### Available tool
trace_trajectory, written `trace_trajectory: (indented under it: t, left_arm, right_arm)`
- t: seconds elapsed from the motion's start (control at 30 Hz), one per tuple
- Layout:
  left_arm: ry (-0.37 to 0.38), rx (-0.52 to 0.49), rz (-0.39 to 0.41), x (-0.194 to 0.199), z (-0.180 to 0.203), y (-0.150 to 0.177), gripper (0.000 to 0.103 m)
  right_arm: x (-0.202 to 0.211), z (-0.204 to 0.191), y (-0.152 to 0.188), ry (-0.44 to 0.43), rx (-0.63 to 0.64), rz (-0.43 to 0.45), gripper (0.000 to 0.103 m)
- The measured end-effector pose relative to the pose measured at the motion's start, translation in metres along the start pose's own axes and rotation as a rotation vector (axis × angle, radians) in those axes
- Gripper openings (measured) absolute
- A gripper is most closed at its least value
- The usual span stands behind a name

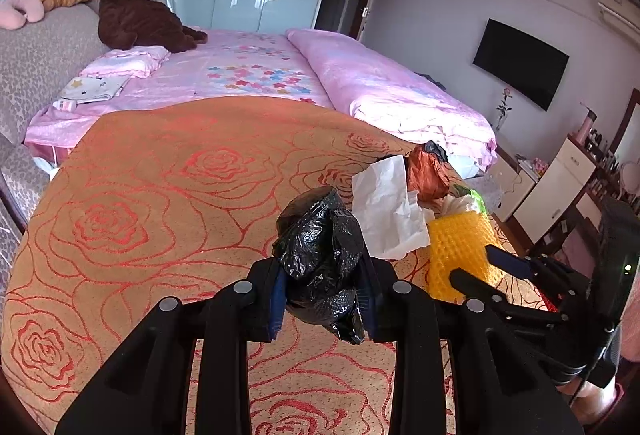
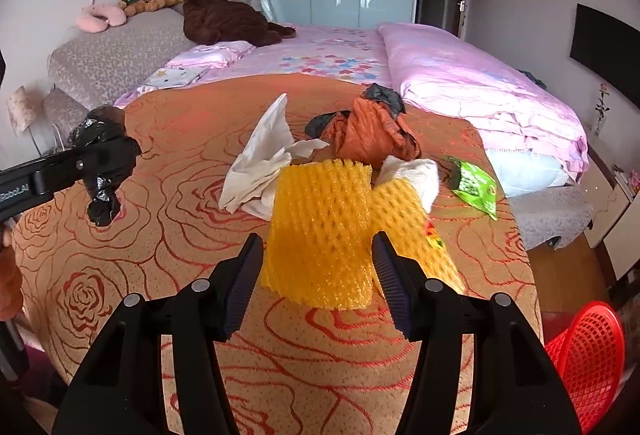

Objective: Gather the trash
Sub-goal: 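Close the right tool on a yellow foam fruit net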

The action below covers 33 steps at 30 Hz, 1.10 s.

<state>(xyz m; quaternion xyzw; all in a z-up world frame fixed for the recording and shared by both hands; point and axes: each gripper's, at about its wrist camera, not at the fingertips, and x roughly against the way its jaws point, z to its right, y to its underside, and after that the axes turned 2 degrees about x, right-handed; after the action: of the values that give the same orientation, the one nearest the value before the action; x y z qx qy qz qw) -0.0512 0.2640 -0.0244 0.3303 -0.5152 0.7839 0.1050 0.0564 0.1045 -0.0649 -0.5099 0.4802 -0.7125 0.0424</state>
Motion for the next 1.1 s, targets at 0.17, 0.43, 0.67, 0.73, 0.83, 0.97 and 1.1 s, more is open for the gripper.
trace_trajectory:
  t: [0.17, 0.43, 0.67, 0.73, 0.83, 0.97, 1.1]
  left_arm:
    - [0.004, -0.002, -0.007, -0.001, 0.003, 0.002, 0.028]
    - [0.004, 0.005, -0.003, 0.001, 0.001, 0.002, 0.028]
    - [0.004, 0.015, -0.006, 0.001, -0.002, 0.002, 0.028]
    - [0.003, 0.019, -0.006, 0.001, -0.003, 0.002, 0.028]
    - [0.002, 0.019, -0.005, 0.002, -0.003, 0.002, 0.028]
    - [0.001, 0.015, -0.004, 0.003, -0.003, 0.002, 0.028]
    - [0.001, 0.012, 0.000, 0.004, -0.003, 0.002, 0.028]
  right_arm:
    - [-0.013, -0.012, 0.000, -0.043, 0.029, -0.042, 0.055]
    - [-0.017, -0.021, -0.007, -0.036, -0.004, -0.049, 0.070]
    - [-0.029, -0.026, -0.006, -0.021, 0.002, -0.080, 0.058]
    - [-0.029, -0.025, -0.005, -0.022, 0.000, -0.078, 0.051]
    - [-0.028, -0.024, -0.002, -0.041, -0.005, -0.080, 0.042]
    - [-0.023, -0.024, 0.001, -0.071, -0.016, -0.082, 0.031]
    - [-0.014, -0.024, 0.004, -0.098, -0.027, -0.075, 0.027]
